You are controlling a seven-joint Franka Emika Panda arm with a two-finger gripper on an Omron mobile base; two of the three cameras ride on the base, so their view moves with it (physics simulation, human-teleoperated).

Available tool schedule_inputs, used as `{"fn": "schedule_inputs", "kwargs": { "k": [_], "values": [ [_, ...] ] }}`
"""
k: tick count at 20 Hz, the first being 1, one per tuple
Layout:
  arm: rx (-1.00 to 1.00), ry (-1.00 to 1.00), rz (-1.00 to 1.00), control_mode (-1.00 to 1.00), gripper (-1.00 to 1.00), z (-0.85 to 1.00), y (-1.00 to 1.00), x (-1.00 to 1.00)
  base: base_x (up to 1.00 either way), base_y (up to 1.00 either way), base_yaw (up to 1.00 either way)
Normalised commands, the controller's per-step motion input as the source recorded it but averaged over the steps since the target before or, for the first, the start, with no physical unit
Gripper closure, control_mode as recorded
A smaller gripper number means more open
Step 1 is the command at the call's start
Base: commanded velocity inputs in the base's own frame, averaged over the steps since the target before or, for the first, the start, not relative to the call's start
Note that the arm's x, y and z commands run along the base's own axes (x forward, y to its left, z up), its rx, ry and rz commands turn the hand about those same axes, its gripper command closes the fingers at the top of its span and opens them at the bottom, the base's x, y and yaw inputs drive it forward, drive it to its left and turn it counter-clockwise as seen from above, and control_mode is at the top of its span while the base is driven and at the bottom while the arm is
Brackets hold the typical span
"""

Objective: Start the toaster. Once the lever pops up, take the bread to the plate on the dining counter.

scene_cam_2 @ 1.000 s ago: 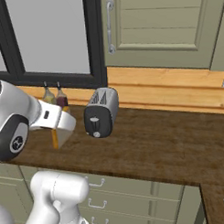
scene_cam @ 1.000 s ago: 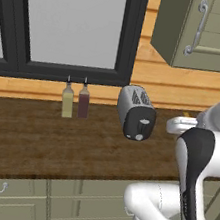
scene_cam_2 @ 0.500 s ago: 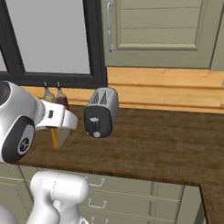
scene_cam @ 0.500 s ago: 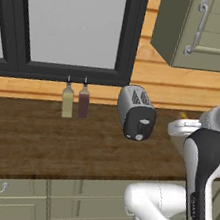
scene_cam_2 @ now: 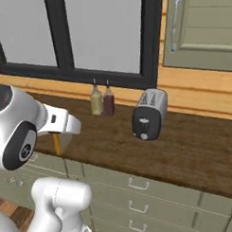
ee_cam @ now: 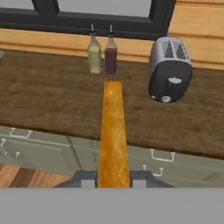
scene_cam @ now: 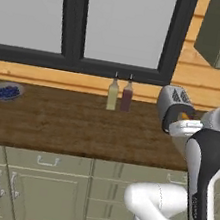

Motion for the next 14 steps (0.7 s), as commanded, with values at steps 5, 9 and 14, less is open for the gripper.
{"fn": "schedule_inputs", "kwargs": {
  "k": [5,9,14],
  "values": [
    [0.00,0.00,0.00,1.00,1.00,0.00,0.00,0.00,-0.37,0.61,0.87],
    [0.00,0.00,0.00,1.00,1.00,0.00,0.00,0.00,-0.31,0.31,0.99],
    [0.00,0.00,0.00,1.00,1.00,0.00,0.00,0.00,-0.10,0.01,1.00]
  ]
}}
